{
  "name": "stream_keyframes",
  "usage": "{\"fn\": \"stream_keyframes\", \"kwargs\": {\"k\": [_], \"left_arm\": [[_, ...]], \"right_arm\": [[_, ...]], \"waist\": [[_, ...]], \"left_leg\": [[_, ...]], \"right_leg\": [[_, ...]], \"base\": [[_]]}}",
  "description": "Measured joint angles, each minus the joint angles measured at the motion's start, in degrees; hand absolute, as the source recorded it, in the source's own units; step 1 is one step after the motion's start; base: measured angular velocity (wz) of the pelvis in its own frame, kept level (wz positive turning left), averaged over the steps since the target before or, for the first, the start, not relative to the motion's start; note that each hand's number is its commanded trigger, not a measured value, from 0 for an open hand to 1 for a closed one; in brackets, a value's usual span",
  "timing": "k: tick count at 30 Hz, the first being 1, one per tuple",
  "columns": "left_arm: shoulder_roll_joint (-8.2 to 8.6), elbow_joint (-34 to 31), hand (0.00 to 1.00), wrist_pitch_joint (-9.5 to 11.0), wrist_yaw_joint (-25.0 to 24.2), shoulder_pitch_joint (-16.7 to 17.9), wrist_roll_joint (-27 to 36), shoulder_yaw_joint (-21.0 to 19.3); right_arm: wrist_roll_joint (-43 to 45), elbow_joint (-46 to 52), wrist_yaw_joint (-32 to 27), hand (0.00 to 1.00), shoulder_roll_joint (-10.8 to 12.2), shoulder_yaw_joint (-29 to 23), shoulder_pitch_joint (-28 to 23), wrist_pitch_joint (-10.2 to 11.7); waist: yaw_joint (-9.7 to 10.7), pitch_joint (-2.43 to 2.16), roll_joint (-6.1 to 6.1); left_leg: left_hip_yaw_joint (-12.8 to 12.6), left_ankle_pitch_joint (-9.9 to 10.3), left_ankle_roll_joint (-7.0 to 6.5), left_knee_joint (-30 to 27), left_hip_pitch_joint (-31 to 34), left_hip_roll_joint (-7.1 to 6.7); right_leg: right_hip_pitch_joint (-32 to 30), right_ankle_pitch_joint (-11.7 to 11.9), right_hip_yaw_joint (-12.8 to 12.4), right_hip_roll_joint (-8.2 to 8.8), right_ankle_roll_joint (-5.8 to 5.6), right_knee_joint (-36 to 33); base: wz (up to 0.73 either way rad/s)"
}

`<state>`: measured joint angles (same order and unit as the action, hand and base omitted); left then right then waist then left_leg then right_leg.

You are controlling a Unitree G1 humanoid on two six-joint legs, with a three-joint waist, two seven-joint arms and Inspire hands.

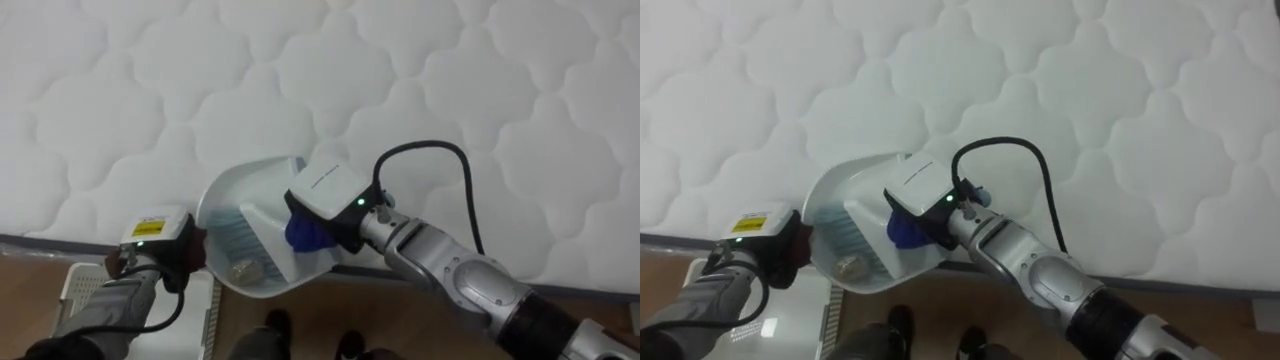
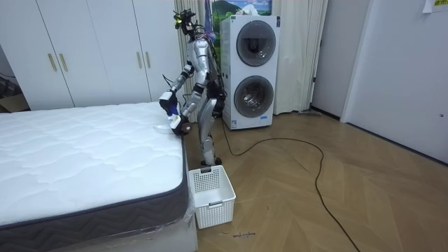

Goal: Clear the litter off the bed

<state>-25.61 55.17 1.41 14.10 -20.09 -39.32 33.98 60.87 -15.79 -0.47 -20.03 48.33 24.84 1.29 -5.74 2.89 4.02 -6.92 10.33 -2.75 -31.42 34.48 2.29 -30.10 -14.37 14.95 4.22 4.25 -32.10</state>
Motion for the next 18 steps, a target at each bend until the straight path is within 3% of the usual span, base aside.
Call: {"fn": "stream_keyframes", "kwargs": {"k": [7,18], "left_arm": [[0.15,-0.5,1.00,0.8,0.1,2.0,-0.3,-0.1],[0.04,-2.4,1.00,2.4,-0.1,6.2,-2.9,-2.3]], "right_arm": [[-0.5,-0.1,-0.2,1.00,-1.8,-0.2,-2.0,0.7],[-0.1,-0.8,-0.2,1.00,-5.3,-1.4,-3.1,4.0]], "waist": [[-0.6,-0.01,-0.02],[-1.0,-0.05,-0.06]], "left_leg": [[0.0,0.0,-0.02,0.0,-1.1,-0.07],[0.0,0.2,-0.29,-0.1,-2.3,-1.03]], "right_leg": [[1.1,-0.1,-0.1,0.04,-0.07,-0.1],[1.7,-1.3,-0.5,1.09,-0.45,-1.5]], "base": [[0.00],[0.00]]}}
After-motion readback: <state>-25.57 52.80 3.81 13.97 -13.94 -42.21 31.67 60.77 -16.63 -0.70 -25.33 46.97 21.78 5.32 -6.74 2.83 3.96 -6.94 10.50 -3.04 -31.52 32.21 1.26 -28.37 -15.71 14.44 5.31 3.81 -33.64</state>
